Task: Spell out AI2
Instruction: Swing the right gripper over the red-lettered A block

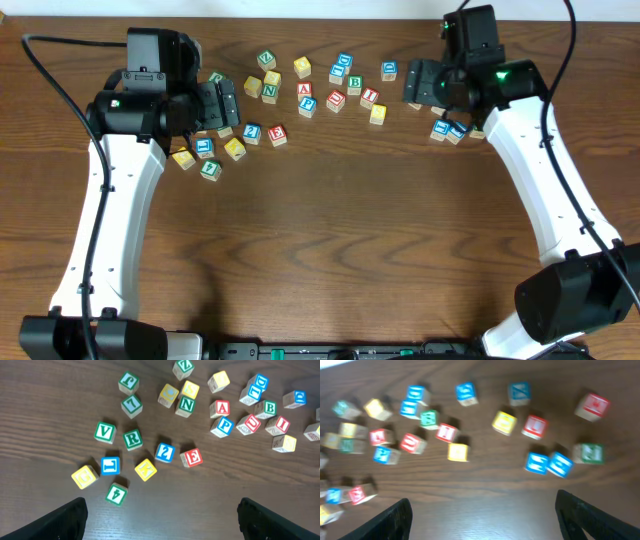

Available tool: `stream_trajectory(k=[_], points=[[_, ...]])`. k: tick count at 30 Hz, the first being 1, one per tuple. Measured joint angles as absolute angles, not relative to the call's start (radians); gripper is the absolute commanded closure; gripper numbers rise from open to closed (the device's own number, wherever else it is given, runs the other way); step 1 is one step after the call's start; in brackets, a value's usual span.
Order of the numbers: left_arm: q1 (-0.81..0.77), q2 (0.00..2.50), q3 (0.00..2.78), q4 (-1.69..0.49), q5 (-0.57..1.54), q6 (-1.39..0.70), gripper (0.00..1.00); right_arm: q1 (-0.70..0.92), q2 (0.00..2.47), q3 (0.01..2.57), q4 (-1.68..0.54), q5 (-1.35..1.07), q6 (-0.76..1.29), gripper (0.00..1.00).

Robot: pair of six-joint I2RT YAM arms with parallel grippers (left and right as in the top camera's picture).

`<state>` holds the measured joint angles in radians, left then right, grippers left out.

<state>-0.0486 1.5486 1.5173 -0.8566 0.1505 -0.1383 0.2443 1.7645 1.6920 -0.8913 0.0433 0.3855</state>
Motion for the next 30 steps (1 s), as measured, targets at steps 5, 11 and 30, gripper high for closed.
stream_trajectory(k=[5, 11, 30], points=[[-0.047, 1.549, 1.517, -0.823, 0.149, -0.138, 0.05, 0.279, 1.77, 1.7, -0.799, -0.003, 0.366, 0.17], [-0.019, 1.549, 1.527, -0.824, 0.104, -0.139, 0.05, 0.334, 1.942, 1.961, -0.912, -0.027, 0.335, 0.22], [0.2, 1.549, 1.529, -0.948, 0.067, -0.183, 0.06, 0.551, 2.555, 2.495, -0.785, 0.044, 0.278, 0.33]])
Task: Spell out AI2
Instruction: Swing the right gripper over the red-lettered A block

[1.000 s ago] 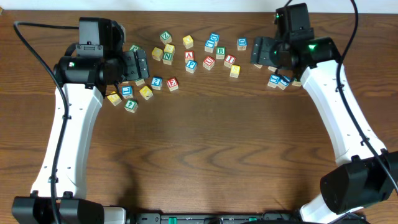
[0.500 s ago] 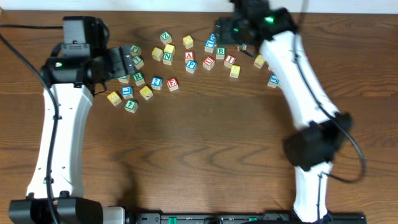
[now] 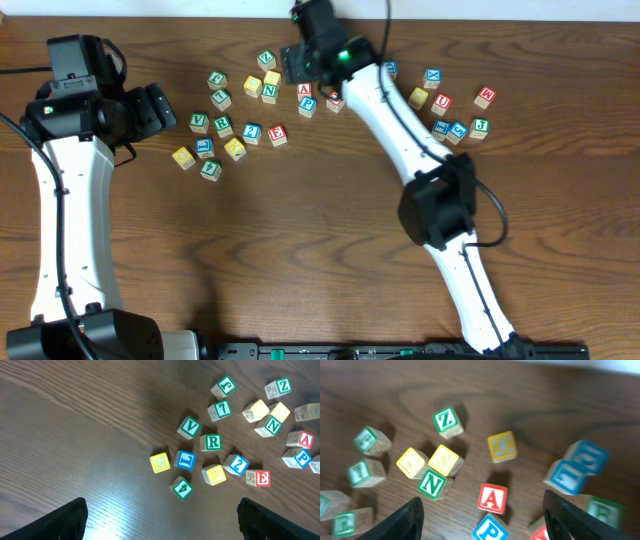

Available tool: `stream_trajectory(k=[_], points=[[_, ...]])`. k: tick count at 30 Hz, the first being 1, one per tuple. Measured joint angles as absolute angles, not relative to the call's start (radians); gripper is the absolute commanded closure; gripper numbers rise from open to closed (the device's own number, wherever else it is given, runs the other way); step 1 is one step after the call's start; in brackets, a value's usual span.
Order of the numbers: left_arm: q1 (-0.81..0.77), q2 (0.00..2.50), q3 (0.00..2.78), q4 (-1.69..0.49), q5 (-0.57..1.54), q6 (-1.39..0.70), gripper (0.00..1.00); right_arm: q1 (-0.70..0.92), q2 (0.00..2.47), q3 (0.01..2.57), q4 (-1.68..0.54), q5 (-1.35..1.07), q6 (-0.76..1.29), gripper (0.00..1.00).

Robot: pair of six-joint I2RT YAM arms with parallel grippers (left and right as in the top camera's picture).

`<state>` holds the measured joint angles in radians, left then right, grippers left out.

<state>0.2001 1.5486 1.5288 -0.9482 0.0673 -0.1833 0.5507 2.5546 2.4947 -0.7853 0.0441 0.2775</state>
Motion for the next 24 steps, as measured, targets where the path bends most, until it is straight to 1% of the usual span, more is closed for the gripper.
stream_trajectory(k=[6, 14, 19, 24], points=[[0.2, 1.549, 1.529, -0.97, 0.068, -0.183, 0.06, 0.589, 2.629, 2.495, -0.741, 0.119, 0.275, 0.46], [0.2, 1.549, 1.529, -0.987, 0.068, -0.183, 0.06, 0.594, 2.668, 2.495, -0.705, 0.221, 0.31, 0.46], [0.2, 1.549, 1.529, -0.987, 0.068, -0.184, 0.06, 0.593, 2.683, 2.495, -0.672, 0.239, 0.337, 0.44], [0.2, 1.549, 1.529, -0.988, 0.068, -0.183, 0.06, 0.593, 2.708, 2.495, -0.658, 0.241, 0.356, 0.46]])
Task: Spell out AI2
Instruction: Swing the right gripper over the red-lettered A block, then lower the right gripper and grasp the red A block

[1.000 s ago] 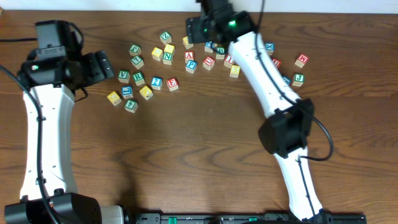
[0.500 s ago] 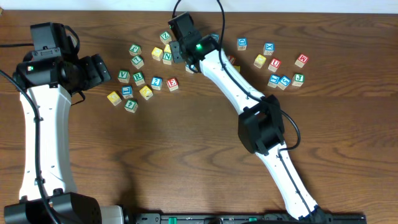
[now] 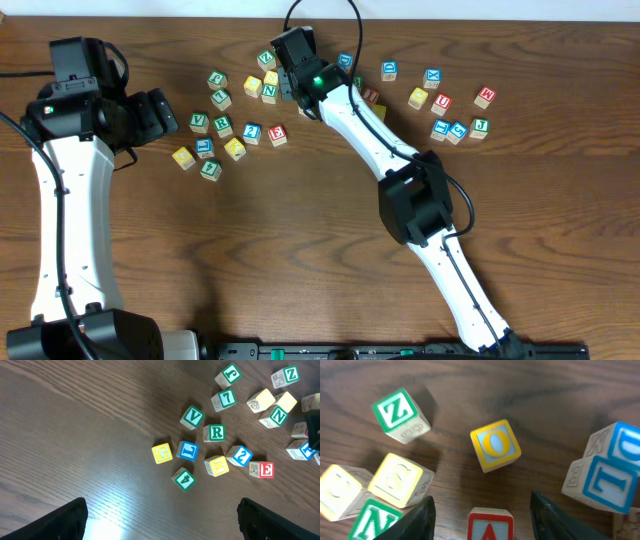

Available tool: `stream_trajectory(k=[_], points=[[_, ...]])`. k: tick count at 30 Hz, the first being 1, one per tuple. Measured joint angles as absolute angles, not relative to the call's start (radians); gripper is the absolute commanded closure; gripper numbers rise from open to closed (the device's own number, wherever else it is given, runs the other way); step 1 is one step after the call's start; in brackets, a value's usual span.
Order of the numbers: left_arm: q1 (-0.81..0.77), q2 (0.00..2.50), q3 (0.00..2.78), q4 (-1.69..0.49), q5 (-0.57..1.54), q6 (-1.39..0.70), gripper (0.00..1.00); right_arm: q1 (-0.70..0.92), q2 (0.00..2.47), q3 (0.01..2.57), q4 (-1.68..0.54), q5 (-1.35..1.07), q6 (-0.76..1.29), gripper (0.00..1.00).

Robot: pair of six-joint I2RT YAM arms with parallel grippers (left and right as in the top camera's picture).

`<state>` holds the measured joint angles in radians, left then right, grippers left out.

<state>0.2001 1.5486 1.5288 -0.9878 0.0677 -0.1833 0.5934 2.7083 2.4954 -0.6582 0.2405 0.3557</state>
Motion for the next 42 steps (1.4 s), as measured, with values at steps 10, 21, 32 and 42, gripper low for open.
stream_trajectory(k=[10, 21, 32, 42], points=[[0.2, 1.549, 1.529, -0.988, 0.068, -0.184, 0.05, 0.593, 2.734, 2.484, -0.622, 0.244, 0.39, 0.53], [0.2, 1.549, 1.529, -0.988, 0.068, -0.184, 0.05, 0.593, 2.736, 2.479, -0.625, 0.244, 0.402, 0.64], [0.2, 1.549, 1.529, -0.988, 0.068, -0.184, 0.06, 0.593, 2.736, 2.479, -0.667, 0.244, 0.402, 0.69], [0.2, 1.549, 1.529, -0.988, 0.068, -0.184, 0.06, 0.593, 2.736, 2.479, -0.669, 0.244, 0.402, 0.72]])
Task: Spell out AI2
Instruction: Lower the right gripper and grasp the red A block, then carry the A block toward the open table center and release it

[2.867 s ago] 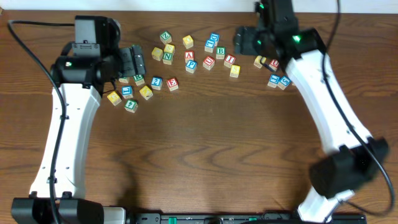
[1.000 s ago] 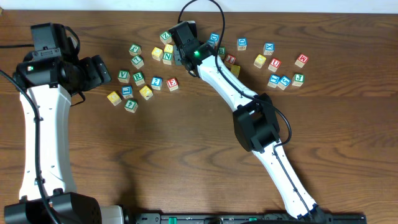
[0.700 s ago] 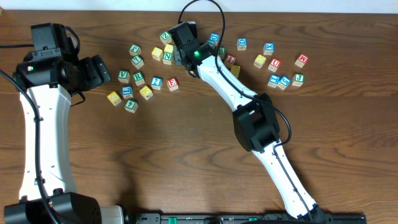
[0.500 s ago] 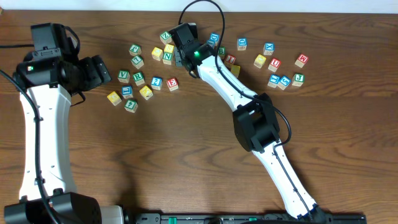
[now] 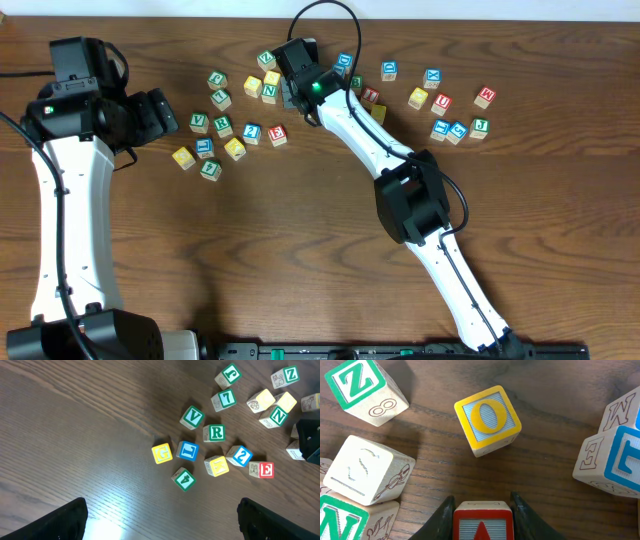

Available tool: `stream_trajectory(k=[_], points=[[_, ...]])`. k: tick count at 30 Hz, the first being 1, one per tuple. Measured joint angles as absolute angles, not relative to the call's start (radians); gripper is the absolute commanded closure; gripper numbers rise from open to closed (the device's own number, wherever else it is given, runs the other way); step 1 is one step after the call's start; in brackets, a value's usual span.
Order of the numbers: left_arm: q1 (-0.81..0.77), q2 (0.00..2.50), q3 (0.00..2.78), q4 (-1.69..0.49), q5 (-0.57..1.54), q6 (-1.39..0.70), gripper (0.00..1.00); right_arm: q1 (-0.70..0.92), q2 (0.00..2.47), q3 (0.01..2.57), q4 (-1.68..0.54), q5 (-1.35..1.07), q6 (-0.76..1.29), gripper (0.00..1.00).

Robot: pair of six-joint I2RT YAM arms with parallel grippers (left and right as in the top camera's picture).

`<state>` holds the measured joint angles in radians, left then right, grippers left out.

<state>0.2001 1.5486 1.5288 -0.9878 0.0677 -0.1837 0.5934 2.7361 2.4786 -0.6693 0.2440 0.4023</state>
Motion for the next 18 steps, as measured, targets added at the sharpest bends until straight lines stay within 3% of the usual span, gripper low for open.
stream_trajectory(k=[18], points=[[0.2, 1.549, 1.529, -0.988, 0.068, -0.184, 0.06, 0.593, 2.738, 2.645, -0.85, 0.244, 0.403, 0.76]])
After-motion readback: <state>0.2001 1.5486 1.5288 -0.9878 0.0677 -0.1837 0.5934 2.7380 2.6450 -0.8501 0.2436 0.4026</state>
